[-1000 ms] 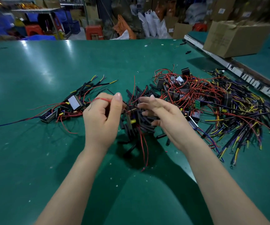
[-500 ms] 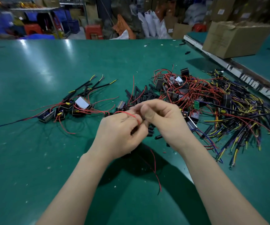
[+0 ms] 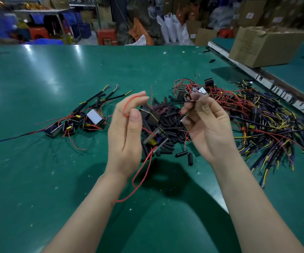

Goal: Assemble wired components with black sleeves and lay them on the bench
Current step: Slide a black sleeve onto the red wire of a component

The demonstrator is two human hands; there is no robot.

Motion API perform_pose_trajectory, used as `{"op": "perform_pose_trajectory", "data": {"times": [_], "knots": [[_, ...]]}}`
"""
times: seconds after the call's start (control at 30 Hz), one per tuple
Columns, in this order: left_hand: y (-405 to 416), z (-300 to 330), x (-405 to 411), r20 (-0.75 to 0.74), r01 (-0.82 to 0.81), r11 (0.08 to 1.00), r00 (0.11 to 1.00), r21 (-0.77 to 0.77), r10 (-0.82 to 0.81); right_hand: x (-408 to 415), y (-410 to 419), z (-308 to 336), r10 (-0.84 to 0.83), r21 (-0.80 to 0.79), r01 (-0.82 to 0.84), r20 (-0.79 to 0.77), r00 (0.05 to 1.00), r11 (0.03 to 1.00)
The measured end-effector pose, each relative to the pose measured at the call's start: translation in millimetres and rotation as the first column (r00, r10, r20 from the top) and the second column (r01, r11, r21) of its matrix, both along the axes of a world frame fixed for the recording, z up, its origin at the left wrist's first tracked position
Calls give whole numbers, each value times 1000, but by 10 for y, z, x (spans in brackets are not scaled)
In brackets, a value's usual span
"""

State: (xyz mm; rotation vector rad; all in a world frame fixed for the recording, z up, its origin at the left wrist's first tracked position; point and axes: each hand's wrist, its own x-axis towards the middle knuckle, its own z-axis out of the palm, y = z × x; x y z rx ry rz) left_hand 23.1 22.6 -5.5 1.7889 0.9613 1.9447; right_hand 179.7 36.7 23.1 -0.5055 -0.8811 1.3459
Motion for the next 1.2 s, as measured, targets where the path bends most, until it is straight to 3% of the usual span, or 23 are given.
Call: {"op": "perform_pose_trajectory", "data": {"times": [0.17, 0.37, 0.5, 0.57, 0.63, 0.7, 0.8, 0.93, 1.07, 1.2], "knots": [[-78, -43, 125, -80, 159, 965, 981, -207, -178, -44, -39, -23, 127, 52, -133, 102, 987, 990], [-122, -95, 234, -60, 182, 922, 975, -342, -215, -120, -49, -37, -19, 77, 2, 227, 974, 997], [-119, -109, 265, -43, 162, 900, 980, -406, -195, -167, -34, -89, -21, 2, 21, 343, 939, 1000], [-101, -98, 269, 19, 185, 877, 980, -443, -197, -174, -11, -112, -19, -68, 49, 385, 923, 996], [-65, -73, 252, 170, 273, 813, 962, -515, -215, -135, 20, -125, -12, -124, 69, 414, 910, 990], [-26, -30, 205, 324, 382, 718, 919, -581, -227, -79, 37, -126, 40, -137, 20, 418, 907, 990], [18, -3, 139, 375, 479, 653, 875, -587, -305, -46, 29, -142, 155, -151, -102, 403, 902, 983], [16, 7, 116, 388, 545, 632, 838, -551, -385, -78, 13, -174, 216, -144, -170, 423, 880, 975], [26, 9, 98, 361, 507, 644, 862, -574, -356, -95, 25, -165, 103, -97, -71, 373, 922, 993], [58, 4, 90, 518, 562, 642, 806, -522, -286, -131, 40, -175, 85, -93, -63, 247, 965, 994]]}}
